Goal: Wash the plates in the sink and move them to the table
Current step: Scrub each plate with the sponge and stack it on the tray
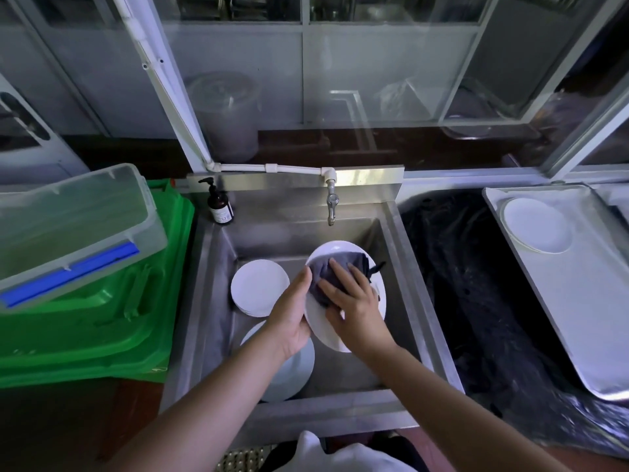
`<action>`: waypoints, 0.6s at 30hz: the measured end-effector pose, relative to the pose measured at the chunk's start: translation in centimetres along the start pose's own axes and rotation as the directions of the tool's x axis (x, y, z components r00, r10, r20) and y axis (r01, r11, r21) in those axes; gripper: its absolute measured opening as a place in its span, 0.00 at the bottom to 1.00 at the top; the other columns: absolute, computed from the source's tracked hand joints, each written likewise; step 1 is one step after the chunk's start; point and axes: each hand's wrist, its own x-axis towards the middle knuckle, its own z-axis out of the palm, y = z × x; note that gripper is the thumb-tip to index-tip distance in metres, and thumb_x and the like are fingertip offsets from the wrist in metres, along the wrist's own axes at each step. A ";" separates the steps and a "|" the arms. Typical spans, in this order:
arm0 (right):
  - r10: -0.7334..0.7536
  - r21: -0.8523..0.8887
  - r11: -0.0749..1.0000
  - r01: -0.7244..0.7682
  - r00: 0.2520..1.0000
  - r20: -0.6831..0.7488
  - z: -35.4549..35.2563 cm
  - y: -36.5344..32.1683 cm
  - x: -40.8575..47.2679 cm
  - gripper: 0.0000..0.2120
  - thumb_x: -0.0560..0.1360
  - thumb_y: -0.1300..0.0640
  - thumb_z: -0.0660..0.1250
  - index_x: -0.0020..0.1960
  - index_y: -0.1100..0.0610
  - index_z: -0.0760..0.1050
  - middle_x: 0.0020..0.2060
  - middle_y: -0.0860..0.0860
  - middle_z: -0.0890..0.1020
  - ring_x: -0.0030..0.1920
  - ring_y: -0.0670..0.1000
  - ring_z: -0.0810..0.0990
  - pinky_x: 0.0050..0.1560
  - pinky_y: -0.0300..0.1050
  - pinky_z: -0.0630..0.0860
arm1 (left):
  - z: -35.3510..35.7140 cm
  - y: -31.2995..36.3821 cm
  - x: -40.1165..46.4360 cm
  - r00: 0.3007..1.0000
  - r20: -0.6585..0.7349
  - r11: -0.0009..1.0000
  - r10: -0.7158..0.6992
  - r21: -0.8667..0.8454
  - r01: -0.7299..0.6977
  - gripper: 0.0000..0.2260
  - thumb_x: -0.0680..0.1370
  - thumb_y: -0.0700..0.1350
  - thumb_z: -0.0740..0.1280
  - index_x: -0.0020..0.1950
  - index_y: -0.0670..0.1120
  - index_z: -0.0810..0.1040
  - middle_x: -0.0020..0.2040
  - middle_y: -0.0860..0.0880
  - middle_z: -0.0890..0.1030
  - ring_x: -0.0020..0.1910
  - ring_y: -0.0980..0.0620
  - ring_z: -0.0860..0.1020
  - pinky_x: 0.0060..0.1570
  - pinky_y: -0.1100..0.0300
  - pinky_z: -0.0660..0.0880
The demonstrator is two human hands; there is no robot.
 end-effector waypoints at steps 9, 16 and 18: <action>-0.203 -0.013 0.979 0.203 0.979 -0.011 0.9 -0.7 -5.3 0.23 0.72 0.57 0.66 0.66 0.46 0.78 0.74 0.48 0.72 0.71 0.64 0.72 0.59 0.62 0.75 | -1.0 1.9 0.8 0.997 -0.075 0.997 0.011 -0.078 -0.017 0.27 0.82 0.60 0.62 0.68 0.39 0.76 0.61 0.37 0.83 0.58 0.40 0.83 0.48 0.51 0.84; 0.041 -0.061 0.997 -0.043 0.999 -0.033 -0.3 0.1 2.9 0.23 0.73 0.53 0.62 0.68 0.46 0.77 0.75 0.53 0.71 0.71 0.67 0.70 0.59 0.67 0.72 | -0.8 0.0 0.6 0.997 0.047 0.998 0.055 -0.034 -0.054 0.28 0.79 0.59 0.61 0.75 0.46 0.73 0.67 0.40 0.80 0.67 0.41 0.79 0.55 0.50 0.82; 0.041 -0.072 0.996 -0.044 0.999 -0.036 -0.1 0.2 3.5 0.24 0.73 0.54 0.64 0.69 0.45 0.76 0.75 0.52 0.70 0.71 0.67 0.70 0.60 0.67 0.73 | -0.8 0.2 0.9 0.997 0.044 0.997 0.069 -0.044 -0.067 0.28 0.78 0.59 0.62 0.75 0.46 0.74 0.68 0.40 0.80 0.67 0.41 0.79 0.56 0.50 0.82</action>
